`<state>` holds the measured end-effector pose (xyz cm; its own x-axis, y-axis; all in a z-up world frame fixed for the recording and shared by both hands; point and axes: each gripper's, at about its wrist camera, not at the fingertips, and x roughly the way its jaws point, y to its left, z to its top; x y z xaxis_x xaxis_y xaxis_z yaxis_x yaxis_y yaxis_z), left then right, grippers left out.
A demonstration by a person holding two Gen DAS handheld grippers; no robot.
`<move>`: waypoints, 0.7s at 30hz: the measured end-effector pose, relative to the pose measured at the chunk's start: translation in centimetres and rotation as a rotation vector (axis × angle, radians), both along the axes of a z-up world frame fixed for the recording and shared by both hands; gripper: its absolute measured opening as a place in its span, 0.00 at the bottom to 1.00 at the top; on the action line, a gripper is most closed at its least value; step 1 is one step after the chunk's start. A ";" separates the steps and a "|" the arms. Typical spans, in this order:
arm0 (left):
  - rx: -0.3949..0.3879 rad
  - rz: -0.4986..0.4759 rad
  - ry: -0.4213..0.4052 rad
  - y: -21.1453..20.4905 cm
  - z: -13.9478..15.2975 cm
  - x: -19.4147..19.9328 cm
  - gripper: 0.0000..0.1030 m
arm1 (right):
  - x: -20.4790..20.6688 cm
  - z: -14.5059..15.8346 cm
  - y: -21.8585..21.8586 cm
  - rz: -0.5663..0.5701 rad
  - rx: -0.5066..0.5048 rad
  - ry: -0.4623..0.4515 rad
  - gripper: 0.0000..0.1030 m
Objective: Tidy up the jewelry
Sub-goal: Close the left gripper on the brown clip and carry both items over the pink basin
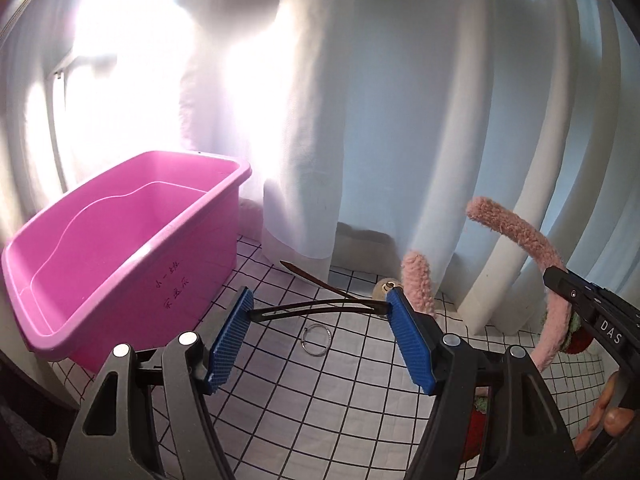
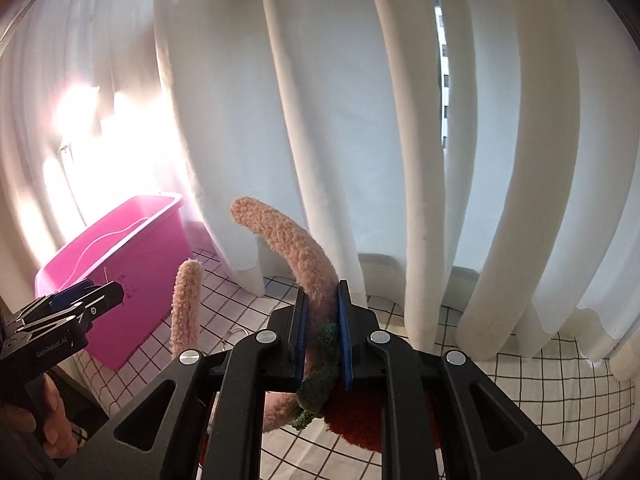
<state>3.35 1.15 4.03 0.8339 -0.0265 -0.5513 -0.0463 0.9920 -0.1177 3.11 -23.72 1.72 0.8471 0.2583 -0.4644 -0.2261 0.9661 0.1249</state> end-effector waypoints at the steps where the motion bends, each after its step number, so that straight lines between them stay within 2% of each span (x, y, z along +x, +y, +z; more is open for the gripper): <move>1: 0.002 0.022 -0.011 0.6 0.6 -0.5 0.65 | 0.1 0.5 0.6 0.024 0.007 -0.010 0.13; 11: 0.020 0.180 -0.089 8.2 5.4 -3.2 0.65 | 2.3 4.5 8.8 0.201 0.046 -0.092 0.13; 16: 0.033 0.226 -0.128 13.3 7.7 -3.1 0.65 | 4.1 6.6 14.2 0.256 0.053 -0.125 0.13; 21: 0.039 0.271 -0.139 18.7 8.5 -2.2 0.65 | 6.3 8.6 20.1 0.314 0.062 -0.137 0.13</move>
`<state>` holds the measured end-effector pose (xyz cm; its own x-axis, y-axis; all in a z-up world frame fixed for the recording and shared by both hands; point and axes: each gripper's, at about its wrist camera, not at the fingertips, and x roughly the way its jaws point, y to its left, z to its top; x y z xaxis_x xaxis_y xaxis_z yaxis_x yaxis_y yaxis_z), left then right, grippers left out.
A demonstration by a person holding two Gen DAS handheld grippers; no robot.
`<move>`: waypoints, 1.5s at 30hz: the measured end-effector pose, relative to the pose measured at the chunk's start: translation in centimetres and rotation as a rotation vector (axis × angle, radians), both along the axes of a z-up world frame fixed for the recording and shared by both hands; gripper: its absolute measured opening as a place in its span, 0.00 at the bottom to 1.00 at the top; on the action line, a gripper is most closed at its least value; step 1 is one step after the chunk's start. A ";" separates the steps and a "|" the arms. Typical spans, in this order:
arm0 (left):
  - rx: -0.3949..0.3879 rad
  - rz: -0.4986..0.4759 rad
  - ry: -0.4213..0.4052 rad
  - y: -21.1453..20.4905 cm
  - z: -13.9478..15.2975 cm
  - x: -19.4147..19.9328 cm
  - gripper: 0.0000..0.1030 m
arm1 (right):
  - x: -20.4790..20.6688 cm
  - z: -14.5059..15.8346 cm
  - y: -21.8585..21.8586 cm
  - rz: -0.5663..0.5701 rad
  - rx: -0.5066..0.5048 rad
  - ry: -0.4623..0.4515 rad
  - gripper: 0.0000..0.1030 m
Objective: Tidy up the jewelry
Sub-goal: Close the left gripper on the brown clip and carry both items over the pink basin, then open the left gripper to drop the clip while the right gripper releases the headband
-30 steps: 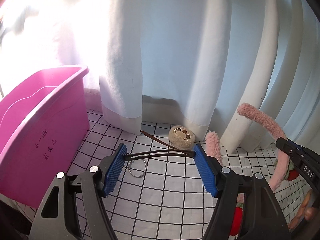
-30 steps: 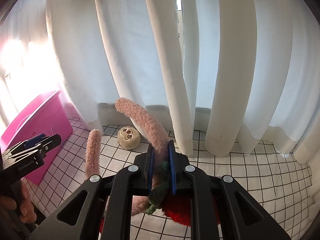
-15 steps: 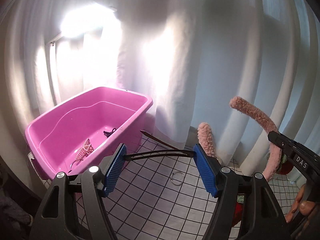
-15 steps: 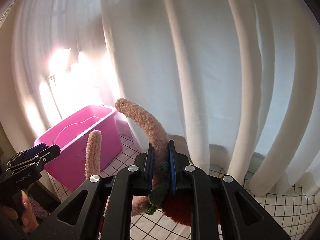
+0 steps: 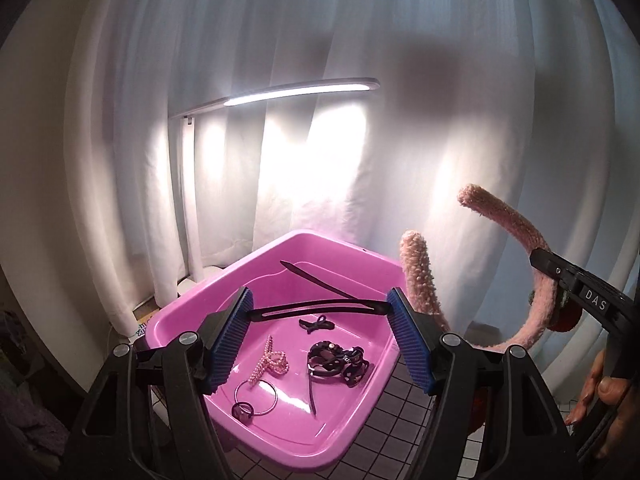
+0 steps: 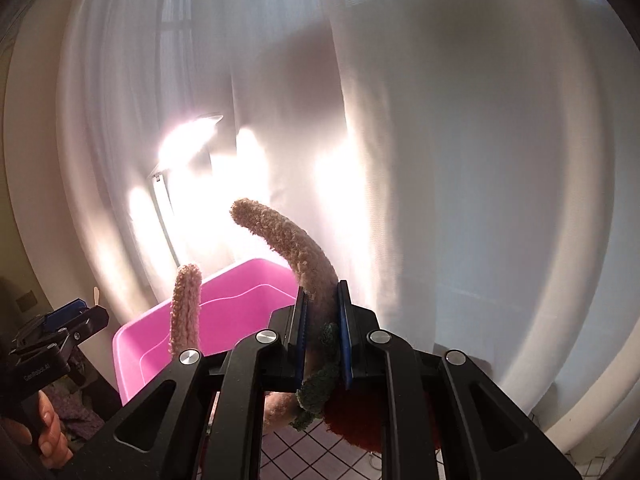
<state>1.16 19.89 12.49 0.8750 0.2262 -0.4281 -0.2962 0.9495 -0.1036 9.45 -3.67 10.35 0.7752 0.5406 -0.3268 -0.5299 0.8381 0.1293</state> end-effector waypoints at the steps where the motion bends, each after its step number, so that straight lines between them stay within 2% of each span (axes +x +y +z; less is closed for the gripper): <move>1: -0.002 0.009 0.005 1.0 -0.1 0.3 0.65 | 0.4 0.1 1.2 0.009 -0.004 0.000 0.13; 9: -0.037 0.033 0.074 7.4 -2.0 3.4 0.65 | 4.8 0.2 9.7 0.067 -0.061 0.064 0.13; 16: -0.107 0.026 0.208 10.2 -5.3 7.1 0.65 | 8.4 -2.2 15.1 0.088 -0.179 0.174 0.13; 19: -0.153 0.001 0.276 10.9 -7.1 8.7 0.65 | 10.3 -3.5 17.1 0.103 -0.238 0.253 0.13; 24: -0.180 -0.022 0.361 11.3 -8.8 10.3 0.65 | 12.7 -5.8 18.9 0.109 -0.321 0.370 0.14; 32: -0.264 -0.031 0.508 12.7 -11.0 12.2 0.66 | 14.0 -7.1 20.9 0.130 -0.409 0.453 0.15; 35: -0.266 -0.027 0.520 13.0 -11.0 12.3 0.66 | 14.6 -7.6 21.4 0.136 -0.428 0.466 0.20; 36: -0.263 -0.027 0.526 13.0 -11.0 12.4 0.70 | 14.6 -7.6 21.5 0.135 -0.428 0.466 0.28; 37: -0.259 -0.024 0.528 13.1 -10.9 12.4 0.77 | 14.6 -7.5 21.6 0.134 -0.428 0.466 0.44; 39: -0.250 -0.011 0.520 13.2 -10.7 12.1 0.83 | 14.4 -7.3 21.7 0.134 -0.428 0.458 0.59; 45: -0.267 0.005 0.518 13.9 -10.5 11.6 0.86 | 14.0 -6.8 21.9 0.128 -0.445 0.439 0.59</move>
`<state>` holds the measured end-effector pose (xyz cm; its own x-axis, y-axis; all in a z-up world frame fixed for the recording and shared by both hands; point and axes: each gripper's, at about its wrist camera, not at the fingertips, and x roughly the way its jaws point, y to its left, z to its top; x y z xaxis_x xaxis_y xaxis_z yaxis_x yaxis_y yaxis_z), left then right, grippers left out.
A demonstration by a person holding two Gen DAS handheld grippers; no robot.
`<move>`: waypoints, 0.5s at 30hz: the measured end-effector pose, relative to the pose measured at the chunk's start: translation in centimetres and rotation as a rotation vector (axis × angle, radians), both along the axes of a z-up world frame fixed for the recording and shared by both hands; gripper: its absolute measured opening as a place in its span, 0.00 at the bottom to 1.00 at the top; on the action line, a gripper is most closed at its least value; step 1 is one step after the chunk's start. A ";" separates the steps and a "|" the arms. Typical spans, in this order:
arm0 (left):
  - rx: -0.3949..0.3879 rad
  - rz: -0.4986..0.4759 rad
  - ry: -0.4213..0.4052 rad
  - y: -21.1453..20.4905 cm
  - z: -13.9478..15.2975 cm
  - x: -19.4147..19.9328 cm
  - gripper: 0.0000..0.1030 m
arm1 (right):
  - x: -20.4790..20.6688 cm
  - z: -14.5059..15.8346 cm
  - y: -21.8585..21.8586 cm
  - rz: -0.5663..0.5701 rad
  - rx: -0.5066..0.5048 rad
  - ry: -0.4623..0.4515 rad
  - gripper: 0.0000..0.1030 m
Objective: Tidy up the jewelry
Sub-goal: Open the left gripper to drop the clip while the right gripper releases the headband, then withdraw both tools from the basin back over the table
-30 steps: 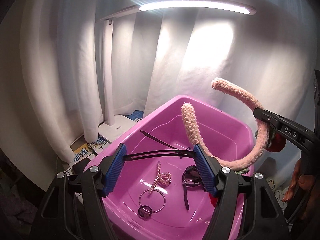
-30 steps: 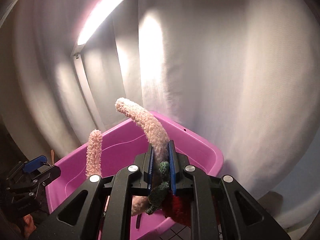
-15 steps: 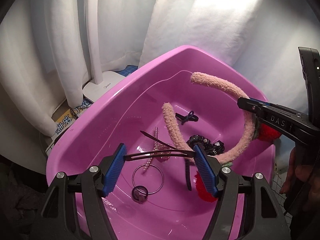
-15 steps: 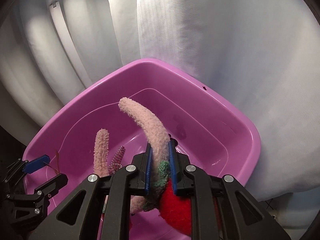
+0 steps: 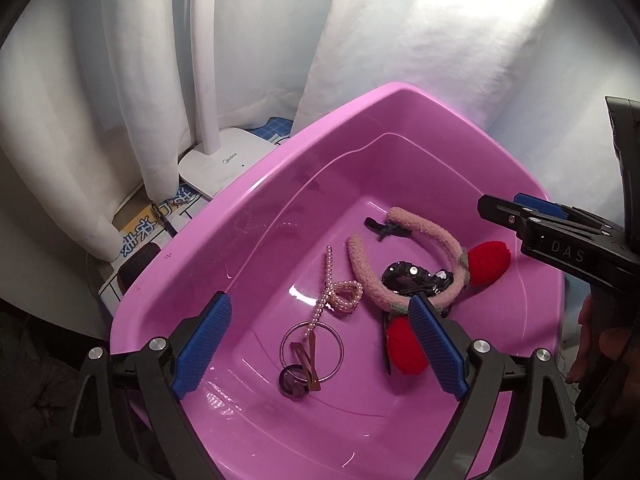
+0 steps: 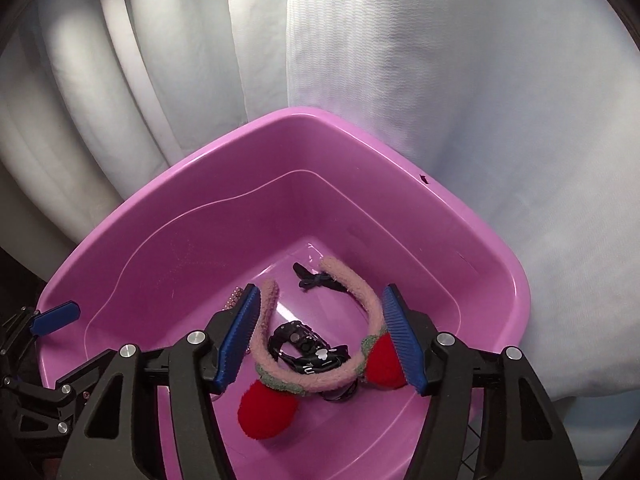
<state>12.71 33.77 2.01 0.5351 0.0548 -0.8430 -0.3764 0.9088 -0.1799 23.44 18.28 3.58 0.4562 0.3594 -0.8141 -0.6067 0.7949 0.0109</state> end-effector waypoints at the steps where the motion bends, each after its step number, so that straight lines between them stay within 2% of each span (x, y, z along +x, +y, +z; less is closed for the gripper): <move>1: 0.001 0.005 -0.002 0.1 0.1 -0.1 0.86 | -0.1 0.1 0.0 0.000 0.001 0.000 0.59; 7: 0.026 0.008 -0.022 -0.4 0.8 -0.7 0.86 | -0.1 0.7 -0.9 0.001 0.015 -0.005 0.59; 15: 0.039 0.015 -0.042 -1.8 1.7 -1.9 0.86 | -2.2 1.8 -2.6 0.004 0.054 -0.021 0.59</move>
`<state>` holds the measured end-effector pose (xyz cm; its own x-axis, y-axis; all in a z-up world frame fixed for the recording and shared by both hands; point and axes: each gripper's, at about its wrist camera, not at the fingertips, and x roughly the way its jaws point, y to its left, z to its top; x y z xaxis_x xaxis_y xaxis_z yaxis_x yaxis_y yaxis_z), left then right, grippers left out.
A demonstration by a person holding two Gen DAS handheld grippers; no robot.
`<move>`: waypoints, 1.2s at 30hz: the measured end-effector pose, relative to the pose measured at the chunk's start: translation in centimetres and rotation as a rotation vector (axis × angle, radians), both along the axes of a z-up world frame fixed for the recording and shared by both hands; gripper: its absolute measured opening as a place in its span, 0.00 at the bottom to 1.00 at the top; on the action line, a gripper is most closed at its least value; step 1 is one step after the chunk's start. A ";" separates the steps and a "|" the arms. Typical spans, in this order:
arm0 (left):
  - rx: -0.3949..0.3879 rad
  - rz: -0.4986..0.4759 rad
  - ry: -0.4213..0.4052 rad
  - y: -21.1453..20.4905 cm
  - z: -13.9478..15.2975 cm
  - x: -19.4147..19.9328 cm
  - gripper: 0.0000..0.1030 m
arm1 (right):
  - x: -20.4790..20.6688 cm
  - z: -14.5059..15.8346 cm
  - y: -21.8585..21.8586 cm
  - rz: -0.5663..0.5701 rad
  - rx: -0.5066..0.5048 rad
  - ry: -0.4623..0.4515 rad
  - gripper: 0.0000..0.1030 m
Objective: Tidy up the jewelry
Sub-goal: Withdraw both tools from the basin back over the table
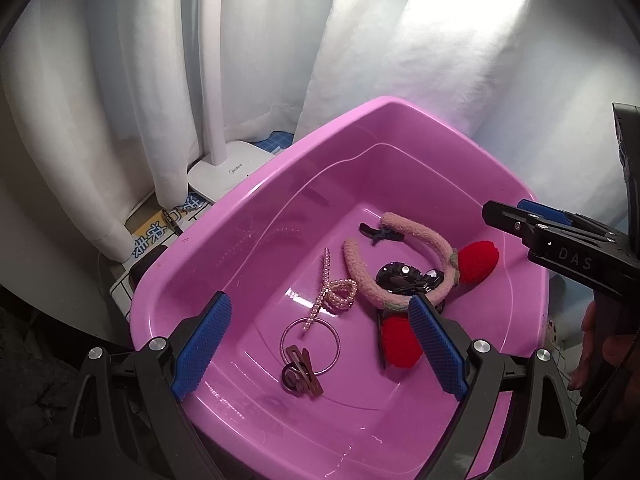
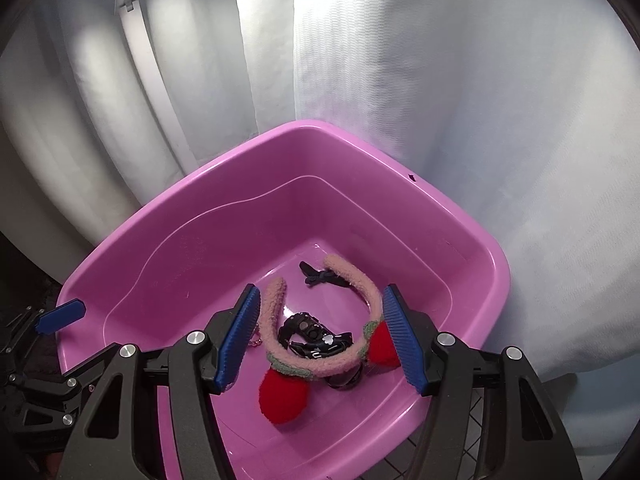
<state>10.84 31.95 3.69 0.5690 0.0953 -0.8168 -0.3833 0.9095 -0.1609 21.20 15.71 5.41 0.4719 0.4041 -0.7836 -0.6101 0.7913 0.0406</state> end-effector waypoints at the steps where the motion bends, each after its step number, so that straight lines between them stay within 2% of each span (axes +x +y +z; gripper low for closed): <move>1: -0.003 -0.002 -0.005 -0.2 0.1 -0.2 0.86 | -0.3 0.1 -0.3 0.000 0.009 -0.001 0.59; 9: 0.026 0.006 -0.025 -2.4 1.2 -2.2 0.86 | -2.8 0.6 -3.1 0.001 0.052 -0.014 0.60; 20: 0.071 0.009 -0.072 -7.8 2.8 -6.0 0.86 | -8.7 1.1 -10.0 -0.022 0.130 -0.056 0.62; 27: 0.065 -0.064 -0.132 -13.9 3.1 -8.4 0.86 | -14.1 0.6 -17.1 -0.066 0.200 -0.131 0.62; 36: 0.035 -0.129 -0.157 -22.0 1.7 -10.6 0.87 | -18.2 -2.1 -29.0 -0.211 0.144 -0.153 0.62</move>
<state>0.24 9.97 5.41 0.6986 0.0401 -0.7144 -0.2360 0.9555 -0.1772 3.01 -13.31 3.29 0.6659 0.3859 -0.6385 -0.4401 0.8942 0.0814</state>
